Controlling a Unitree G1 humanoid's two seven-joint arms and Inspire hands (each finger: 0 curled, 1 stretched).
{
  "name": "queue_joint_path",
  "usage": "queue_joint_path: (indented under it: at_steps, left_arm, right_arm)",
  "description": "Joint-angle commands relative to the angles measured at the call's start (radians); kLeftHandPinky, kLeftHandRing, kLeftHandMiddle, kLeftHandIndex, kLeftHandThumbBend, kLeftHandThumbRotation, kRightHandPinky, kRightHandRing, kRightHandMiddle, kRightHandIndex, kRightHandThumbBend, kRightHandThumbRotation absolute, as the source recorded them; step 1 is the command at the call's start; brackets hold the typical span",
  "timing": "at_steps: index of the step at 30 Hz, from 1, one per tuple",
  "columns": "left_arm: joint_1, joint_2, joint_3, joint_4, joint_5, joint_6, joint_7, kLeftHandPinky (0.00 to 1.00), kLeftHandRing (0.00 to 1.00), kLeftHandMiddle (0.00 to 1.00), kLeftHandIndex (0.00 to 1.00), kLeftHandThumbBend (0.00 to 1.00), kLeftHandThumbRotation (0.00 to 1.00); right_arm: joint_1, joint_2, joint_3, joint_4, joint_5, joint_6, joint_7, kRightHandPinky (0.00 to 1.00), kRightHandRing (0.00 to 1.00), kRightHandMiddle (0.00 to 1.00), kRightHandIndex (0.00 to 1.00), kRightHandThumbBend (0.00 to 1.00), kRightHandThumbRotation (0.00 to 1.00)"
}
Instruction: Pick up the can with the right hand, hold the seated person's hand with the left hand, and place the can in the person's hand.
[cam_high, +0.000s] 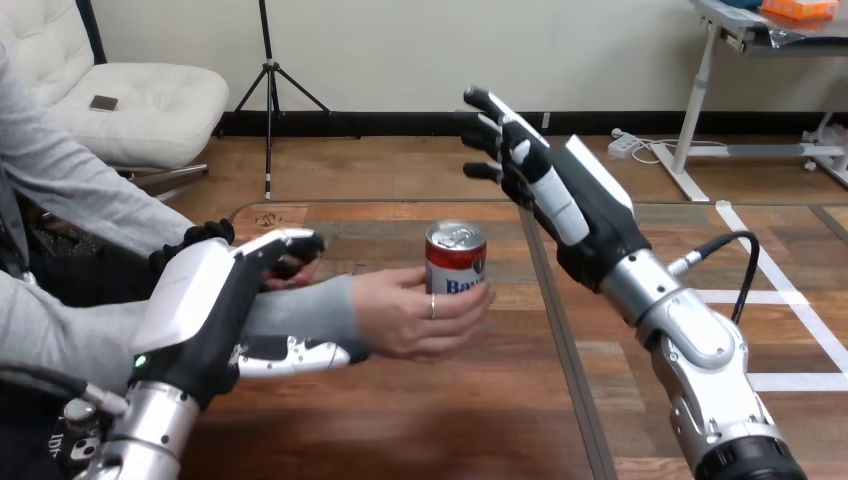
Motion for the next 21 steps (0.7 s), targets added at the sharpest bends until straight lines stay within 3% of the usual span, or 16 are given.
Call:
queue_joint_path:
  at_steps: [1, 11, 21]
  left_arm:
    - [-0.031, 0.020, 0.019, -0.091, -0.016, 0.007, -0.025, 0.55, 0.73, 0.76, 0.75, 1.00, 0.70]
    - [-0.019, 0.014, 0.034, -0.124, -0.005, -0.002, -0.008, 0.52, 0.67, 0.71, 0.70, 1.00, 0.75]
    - [0.001, -0.002, 0.044, -0.178, -0.070, 0.008, -0.047, 0.50, 0.66, 0.70, 0.69, 1.00, 0.75]
  right_arm:
    - [-0.024, -0.014, -0.031, -0.044, 0.026, -0.028, 0.009, 0.88, 0.96, 0.94, 0.97, 1.00, 1.00]
    - [-0.004, -0.009, -0.051, -0.064, 0.057, -0.007, 0.026, 0.87, 0.95, 0.93, 0.96, 1.00, 1.00]
    - [0.028, -0.013, -0.059, -0.085, 0.065, -0.005, 0.032, 0.85, 0.93, 0.93, 0.94, 1.00, 1.00]
